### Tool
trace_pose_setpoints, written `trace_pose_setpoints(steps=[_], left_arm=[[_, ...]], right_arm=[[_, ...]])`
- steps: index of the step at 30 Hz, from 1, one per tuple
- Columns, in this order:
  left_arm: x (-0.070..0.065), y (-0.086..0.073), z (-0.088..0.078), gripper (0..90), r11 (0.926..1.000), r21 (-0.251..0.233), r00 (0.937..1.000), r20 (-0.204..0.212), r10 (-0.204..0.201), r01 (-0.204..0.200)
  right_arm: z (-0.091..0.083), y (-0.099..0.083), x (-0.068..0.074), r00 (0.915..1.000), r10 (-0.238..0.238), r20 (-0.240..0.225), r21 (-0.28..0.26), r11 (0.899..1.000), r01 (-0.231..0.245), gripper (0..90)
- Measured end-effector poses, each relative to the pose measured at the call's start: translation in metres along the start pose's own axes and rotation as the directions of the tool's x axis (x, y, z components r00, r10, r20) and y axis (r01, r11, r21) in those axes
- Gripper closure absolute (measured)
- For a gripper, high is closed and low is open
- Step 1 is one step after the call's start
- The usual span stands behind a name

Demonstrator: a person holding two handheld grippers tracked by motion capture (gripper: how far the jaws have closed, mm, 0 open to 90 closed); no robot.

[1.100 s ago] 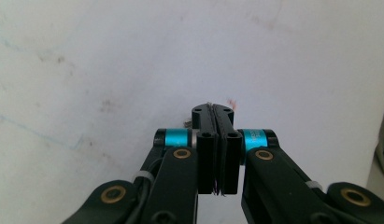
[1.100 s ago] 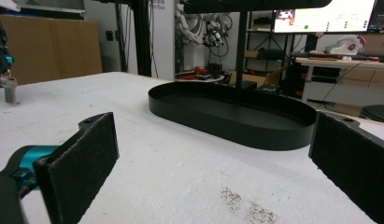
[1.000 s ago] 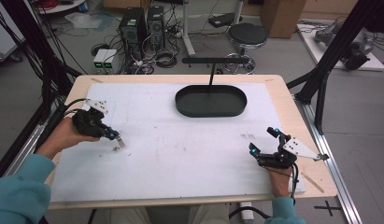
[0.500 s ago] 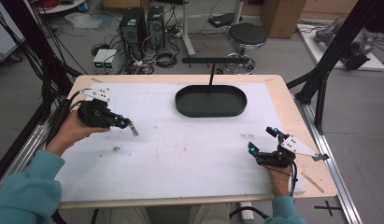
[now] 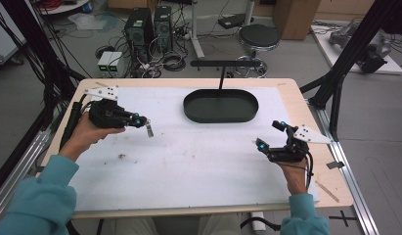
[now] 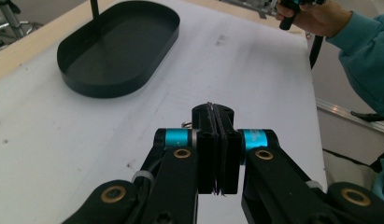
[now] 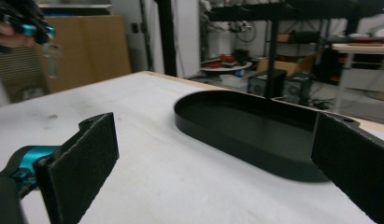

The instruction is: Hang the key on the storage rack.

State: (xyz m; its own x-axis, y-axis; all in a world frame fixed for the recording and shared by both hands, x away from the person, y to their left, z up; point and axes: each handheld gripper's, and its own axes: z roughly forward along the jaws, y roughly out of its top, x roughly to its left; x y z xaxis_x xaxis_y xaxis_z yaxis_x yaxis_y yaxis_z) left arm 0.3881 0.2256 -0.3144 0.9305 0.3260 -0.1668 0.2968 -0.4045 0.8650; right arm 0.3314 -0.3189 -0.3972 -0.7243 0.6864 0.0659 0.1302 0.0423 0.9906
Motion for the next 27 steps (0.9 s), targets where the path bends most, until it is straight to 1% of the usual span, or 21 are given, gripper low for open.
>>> trace_pose_setpoints(steps=[2,5,8,10,12,15,18,20,22,23,24,25,27], left_arm=[[-0.001,0.002,0.002,88.2,0.9998,-0.019,0.9999,0.009,0.008,-0.007],[-0.003,0.005,0.004,88.2,0.9986,-0.046,0.9994,0.021,0.026,-0.025],[-0.005,0.009,0.008,88.2,0.9963,-0.082,0.9987,0.039,0.032,-0.029],[-0.006,0.012,0.011,88.2,0.9951,-0.093,0.9980,0.049,0.039,-0.034],[-0.006,0.017,0.014,88.2,0.9937,-0.106,0.9975,0.055,0.044,-0.038],[-0.007,0.025,0.019,88.2,0.9888,-0.140,0.9954,0.074,0.061,-0.050],[-0.010,0.033,0.026,88.2,0.9846,-0.163,0.9927,0.091,0.079,-0.063],[-0.011,0.037,0.030,88.2,0.9821,-0.174,0.9905,0.103,0.091,-0.072],[-0.013,0.040,0.034,88.2,0.9786,-0.188,0.9885,0.108,0.106,-0.084],[-0.013,0.040,0.036,88.2,0.9776,-0.191,0.9873,0.114,0.111,-0.088],[-0.014,0.041,0.038,88.2,0.9782,-0.189,0.9873,0.115,0.110,-0.087],[-0.014,0.042,0.040,88.2,0.9787,-0.186,0.9871,0.116,0.110,-0.087],[-0.014,0.044,0.043,88.2,0.9776,-0.193,0.9867,0.122,0.108,-0.083]], right_arm=[[0.006,0.010,0.000,0.9994,-0.010,-0.035,0.007,1.000,0.010,0.6],[0.015,0.023,0.000,0.9958,-0.034,-0.085,0.044,0.998,0.038,0.6],[0.025,0.035,0.000,0.9909,-0.057,-0.122,0.072,0.995,0.066,0.6],[0.031,0.042,0.001,0.9856,-0.076,-0.152,0.080,0.993,0.089,0.6],[0.037,0.049,0.004,0.9797,-0.072,-0.187,0.086,0.992,0.089,0.6],[0.047,0.059,0.006,0.9700,-0.083,-0.229,0.097,0.989,0.108,0.6],[0.057,0.069,0.008,0.9597,-0.089,-0.267,0.113,0.986,0.122,0.6],[0.063,0.076,0.010,0.9522,-0.096,-0.290,0.110,0.985,0.133,0.6],[0.068,0.083,0.011,0.9457,-0.114,-0.304,0.099,0.984,0.150,0.6],[0.070,0.087,0.012,0.9439,-0.111,-0.311,0.102,0.984,0.149,0.7],[0.073,0.090,0.012,0.9386,-0.118,-0.324,0.097,0.983,0.157,0.6],[0.075,0.093,0.014,0.9358,-0.123,-0.330,0.094,0.982,0.162,0.7],[0.080,0.098,0.016,0.9268,-0.126,-0.354,0.089,0.982,0.168,0.7]])
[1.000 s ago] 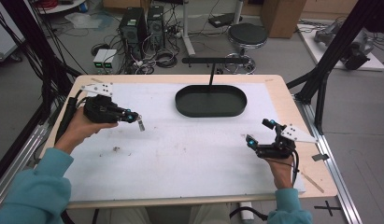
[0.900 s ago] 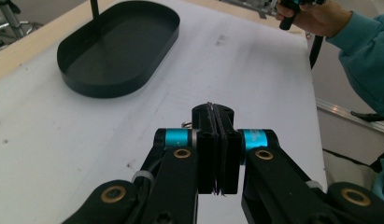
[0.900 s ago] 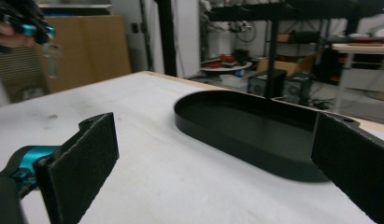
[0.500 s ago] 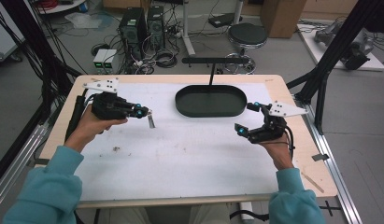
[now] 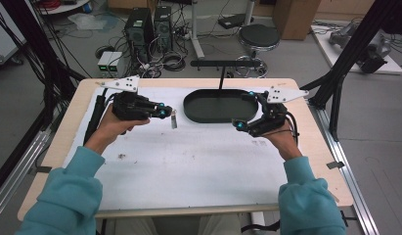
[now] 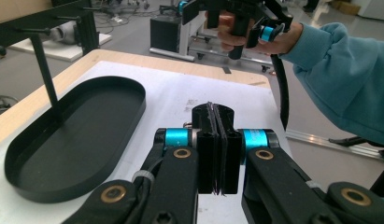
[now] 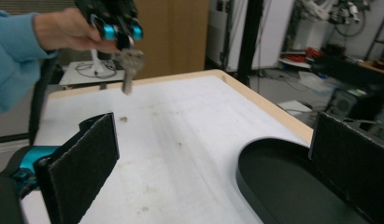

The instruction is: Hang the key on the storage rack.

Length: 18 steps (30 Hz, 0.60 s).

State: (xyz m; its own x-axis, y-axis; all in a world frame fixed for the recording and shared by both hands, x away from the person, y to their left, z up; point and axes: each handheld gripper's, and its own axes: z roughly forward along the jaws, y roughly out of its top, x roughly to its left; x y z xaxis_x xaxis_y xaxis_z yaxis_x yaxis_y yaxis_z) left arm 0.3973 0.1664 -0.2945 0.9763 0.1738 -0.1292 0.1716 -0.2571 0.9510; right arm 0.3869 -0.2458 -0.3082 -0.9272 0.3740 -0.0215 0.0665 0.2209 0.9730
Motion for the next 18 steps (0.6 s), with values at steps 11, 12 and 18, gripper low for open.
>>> trace_pose_setpoints(steps=[11,12,18], left_arm=[[0.002,0.005,0.015,88.2,0.9996,-0.023,0.9998,0.012,0.016,-0.015],[0.001,0.005,0.016,88.2,0.9994,-0.029,0.9997,0.014,0.020,-0.019],[0.000,0.007,0.021,88.2,0.9987,-0.042,0.9993,0.023,0.030,-0.029]], right_arm=[[0.032,0.029,0.000,0.9927,-0.031,-0.117,0.021,0.999,0.033,0.7],[0.036,0.031,-0.001,0.9914,-0.048,-0.122,0.013,0.999,0.050,0.7],[0.053,0.040,0.003,0.9834,-0.066,-0.169,0.024,0.997,0.071,0.8]])
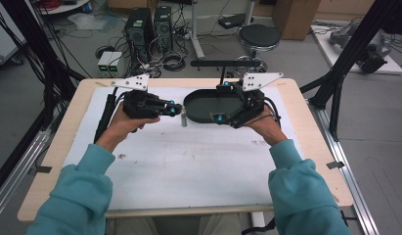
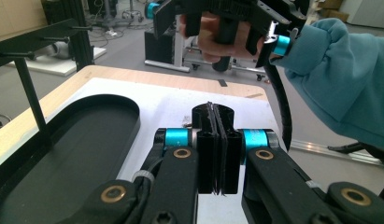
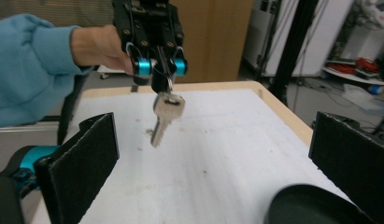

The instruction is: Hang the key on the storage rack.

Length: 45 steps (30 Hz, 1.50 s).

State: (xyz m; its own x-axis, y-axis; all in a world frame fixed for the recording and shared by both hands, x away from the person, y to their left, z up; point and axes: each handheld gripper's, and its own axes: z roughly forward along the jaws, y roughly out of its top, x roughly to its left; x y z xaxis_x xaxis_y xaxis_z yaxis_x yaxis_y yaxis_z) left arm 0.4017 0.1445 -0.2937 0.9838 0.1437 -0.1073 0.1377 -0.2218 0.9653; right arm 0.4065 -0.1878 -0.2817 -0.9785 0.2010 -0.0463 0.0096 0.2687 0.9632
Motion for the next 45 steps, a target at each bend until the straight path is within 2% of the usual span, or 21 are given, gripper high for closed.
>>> trace_pose_setpoints(steps=[5,9,16,18,19,20,25,28,29,33,34,36,37,38,39,41,45], left_arm=[[0.000,0.000,-0.002,88.2,0.9999,-0.010,1.0000,0.000,0.001,-0.001],[-0.001,0.001,-0.001,88.2,0.9999,-0.012,1.0000,0.004,0.006,-0.006],[-0.003,0.000,0.004,88.1,0.9999,-0.009,0.9997,0.019,0.013,-0.013],[-0.003,0.000,0.004,88.1,0.9999,-0.012,0.9997,0.021,0.010,-0.010],[-0.003,0.000,0.005,88.2,0.9998,-0.017,0.9996,0.025,0.010,-0.009],[-0.003,0.000,0.005,88.2,0.9998,-0.020,0.9995,0.029,0.011,-0.011],[-0.004,-0.001,0.007,88.2,0.9998,-0.019,0.9992,0.040,0.009,-0.008],[-0.005,-0.002,0.009,88.2,0.9998,-0.015,0.9989,0.046,0.010,-0.010],[-0.006,-0.002,0.009,88.2,0.9998,-0.013,0.9988,0.048,0.013,-0.013],[-0.007,-0.001,0.010,88.1,0.9998,-0.015,0.9986,0.051,0.015,-0.014],[-0.007,-0.001,0.010,88.1,0.9998,-0.014,0.9986,0.052,0.015,-0.014],[-0.007,-0.001,0.010,88.2,0.9998,-0.008,0.9984,0.052,0.020,-0.020],[-0.007,-0.001,0.010,88.2,0.9997,-0.008,0.9984,0.053,0.021,-0.021],[-0.008,-0.001,0.010,88.1,0.9998,-0.011,0.9983,0.054,0.019,-0.018],[-0.008,-0.001,0.010,88.1,0.9998,-0.011,0.9983,0.055,0.019,-0.018],[-0.008,-0.001,0.010,88.1,0.9998,-0.010,0.9983,0.055,0.019,-0.018],[-0.009,-0.001,0.012,88.2,0.9998,-0.010,0.9979,0.061,0.020,-0.020]], right_arm=[[0.010,0.003,0.000,0.9993,0.007,-0.036,0.001,1.000,-0.007,1.3],[0.018,0.004,-0.001,0.9988,-0.006,-0.048,0.001,1.000,0.006,1.4],[0.029,0.009,0.002,0.9936,-0.027,-0.110,0.011,1.000,0.028,7.6],[0.030,0.009,0.002,0.9909,-0.032,-0.131,0.016,0.999,0.034,16.4],[0.031,0.009,0.001,0.9901,-0.044,-0.134,0.008,0.999,0.045,17.0],[0.031,0.009,0.002,0.9891,-0.030,-0.145,0.022,0.999,0.033,18.2],[0.033,0.008,0.000,0.9819,-0.025,-0.187,0.028,0.999,0.031,33.7],[0.034,0.007,-0.001,0.9783,-0.045,-0.202,0.033,0.998,0.052,40.8],[0.035,0.007,0.000,0.9762,-0.037,-0.214,0.043,0.998,0.047,43.2],[0.037,0.007,0.002,0.9738,-0.025,-0.226,0.068,0.997,0.042,50.0],[0.039,0.007,0.001,0.9730,-0.045,-0.226,0.050,0.997,0.058,51.6],[0.039,0.006,0.002,0.9699,-0.020,-0.243,0.059,0.998,0.035,55.3],[0.041,0.006,0.001,0.9680,-0.031,-0.249,0.041,0.998,0.042,57.5],[0.040,0.006,0.002,0.9655,-0.020,-0.260,0.054,0.998,0.035,59.8],[0.041,0.006,0.003,0.9656,-0.010,-0.260,0.058,0.998,0.026,61.9],[0.042,0.006,0.002,0.9642,-0.021,-0.264,0.042,0.999,0.033,63.8],[0.041,0.006,0.003,0.9609,0.009,-0.277,0.048,0.999,0.004,67.9]])
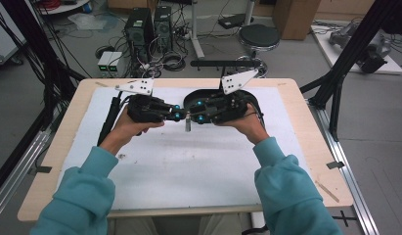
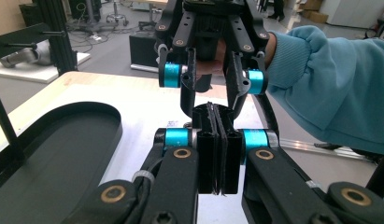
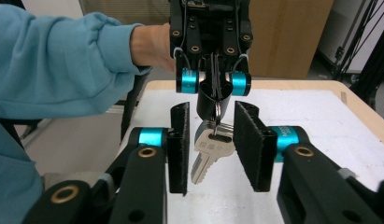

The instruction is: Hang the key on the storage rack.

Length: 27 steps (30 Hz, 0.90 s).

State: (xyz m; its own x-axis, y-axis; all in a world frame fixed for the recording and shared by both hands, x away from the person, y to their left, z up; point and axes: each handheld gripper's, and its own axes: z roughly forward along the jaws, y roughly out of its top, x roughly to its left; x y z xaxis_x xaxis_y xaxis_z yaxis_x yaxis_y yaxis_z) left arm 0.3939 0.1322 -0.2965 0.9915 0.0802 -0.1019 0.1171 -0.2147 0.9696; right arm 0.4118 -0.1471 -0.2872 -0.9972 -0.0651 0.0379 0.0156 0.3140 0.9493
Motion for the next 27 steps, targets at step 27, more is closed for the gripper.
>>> trace_pose_setpoints(steps=[27], left_arm=[[0.0004,0.0000,-0.0016,88.1,1.0000,-0.001,1.0000,0.004,0.003,-0.003]], right_arm=[[0.0043,-0.0009,-0.0008,0.9999,0.015,-0.005,0.012,1.000,-0.014,83.2]])
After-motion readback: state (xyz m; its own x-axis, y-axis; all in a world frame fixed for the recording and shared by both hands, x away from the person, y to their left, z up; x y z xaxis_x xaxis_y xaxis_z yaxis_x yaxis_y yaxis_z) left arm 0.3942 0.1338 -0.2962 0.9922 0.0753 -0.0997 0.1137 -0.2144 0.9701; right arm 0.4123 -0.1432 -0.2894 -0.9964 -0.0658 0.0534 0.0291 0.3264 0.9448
